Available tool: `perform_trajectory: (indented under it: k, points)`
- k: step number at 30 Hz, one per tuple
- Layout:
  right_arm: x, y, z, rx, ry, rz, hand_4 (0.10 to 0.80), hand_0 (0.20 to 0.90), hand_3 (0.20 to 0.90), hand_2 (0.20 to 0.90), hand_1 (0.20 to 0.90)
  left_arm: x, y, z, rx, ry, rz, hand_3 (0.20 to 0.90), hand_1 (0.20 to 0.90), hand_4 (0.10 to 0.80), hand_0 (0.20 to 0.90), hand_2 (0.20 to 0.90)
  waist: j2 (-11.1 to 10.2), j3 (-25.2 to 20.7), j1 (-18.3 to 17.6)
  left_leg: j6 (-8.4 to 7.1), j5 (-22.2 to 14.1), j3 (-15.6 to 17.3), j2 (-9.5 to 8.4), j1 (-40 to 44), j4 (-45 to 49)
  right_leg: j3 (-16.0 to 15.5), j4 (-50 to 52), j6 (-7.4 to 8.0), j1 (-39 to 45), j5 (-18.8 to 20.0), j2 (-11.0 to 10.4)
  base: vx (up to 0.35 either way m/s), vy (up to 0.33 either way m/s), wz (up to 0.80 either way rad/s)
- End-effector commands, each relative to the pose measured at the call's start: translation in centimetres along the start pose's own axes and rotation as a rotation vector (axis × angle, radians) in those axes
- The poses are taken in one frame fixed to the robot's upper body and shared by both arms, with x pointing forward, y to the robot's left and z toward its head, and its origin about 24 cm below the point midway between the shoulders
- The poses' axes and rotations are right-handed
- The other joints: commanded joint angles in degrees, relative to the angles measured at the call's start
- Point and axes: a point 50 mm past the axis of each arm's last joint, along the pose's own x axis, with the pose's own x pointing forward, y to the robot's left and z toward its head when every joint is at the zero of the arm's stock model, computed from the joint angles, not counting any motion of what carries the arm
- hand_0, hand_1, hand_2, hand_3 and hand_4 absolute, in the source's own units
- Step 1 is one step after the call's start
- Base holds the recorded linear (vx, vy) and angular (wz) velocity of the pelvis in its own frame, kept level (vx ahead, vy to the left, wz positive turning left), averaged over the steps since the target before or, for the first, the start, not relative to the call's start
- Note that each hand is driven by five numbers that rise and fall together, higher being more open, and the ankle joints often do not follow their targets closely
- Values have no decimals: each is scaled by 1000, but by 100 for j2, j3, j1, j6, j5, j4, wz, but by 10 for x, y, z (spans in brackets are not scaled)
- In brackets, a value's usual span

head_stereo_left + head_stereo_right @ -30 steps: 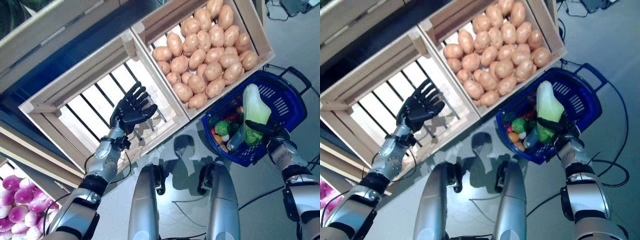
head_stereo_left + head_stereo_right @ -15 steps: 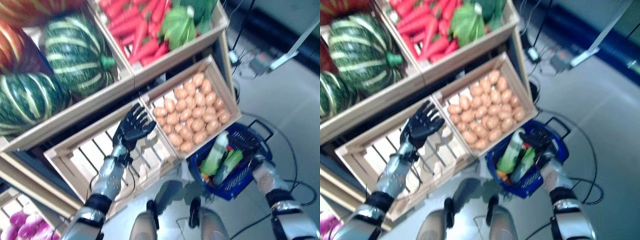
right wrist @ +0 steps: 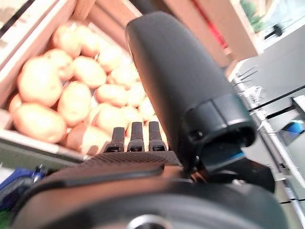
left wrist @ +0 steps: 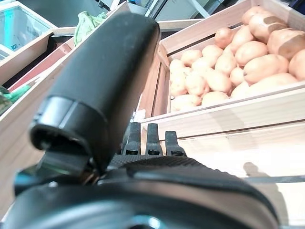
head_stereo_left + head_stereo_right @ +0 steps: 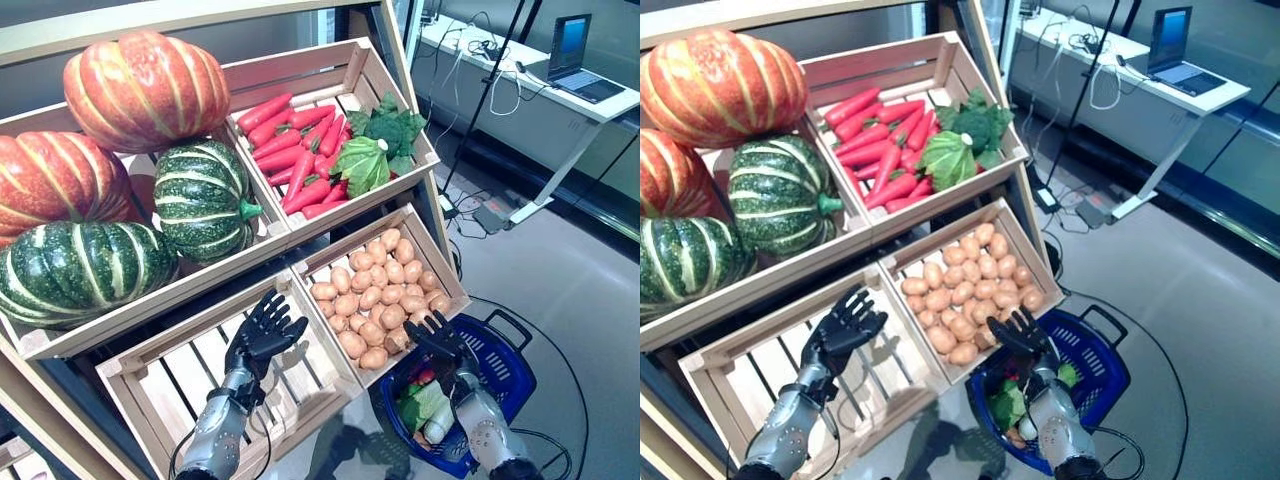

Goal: Put vegetables into the basket

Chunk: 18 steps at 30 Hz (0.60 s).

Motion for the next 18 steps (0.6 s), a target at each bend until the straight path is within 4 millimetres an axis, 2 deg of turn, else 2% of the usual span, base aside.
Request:
perform_trajectory:
  k: [1, 10, 18]
  points:
    - [-2, 23, 25, -50, -164, 102, 800, 900, 900, 900, 900, 11, -16, 35, 19, -187, -89, 900, 900, 800, 900, 900, -14, -416, -118, 455, -381, 94, -377, -268, -23, 230, -270, -370, -113, 191, 240, 0, 0, 0]
    - [-13, 43, 0, 23, -120, 201, 800, 900, 900, 900, 900, -2, -26, 7, -103, -147, -52, 900, 900, 800, 900, 900, 30, -373, -105, 485, -429, 80, -396, -164, -23, 130, -270, -329, -11, 162, 197, 7, 3, 0]
    - [-18, 46, -9, -27, -120, 223, 800, 900, 900, 900, 900, -5, -31, 1, -100, -129, -53, 900, 900, 800, 900, 900, 83, -318, -75, 484, -453, 49, -400, -170, -23, 8, -270, -307, 1, 111, 159, 1, 1, 2]
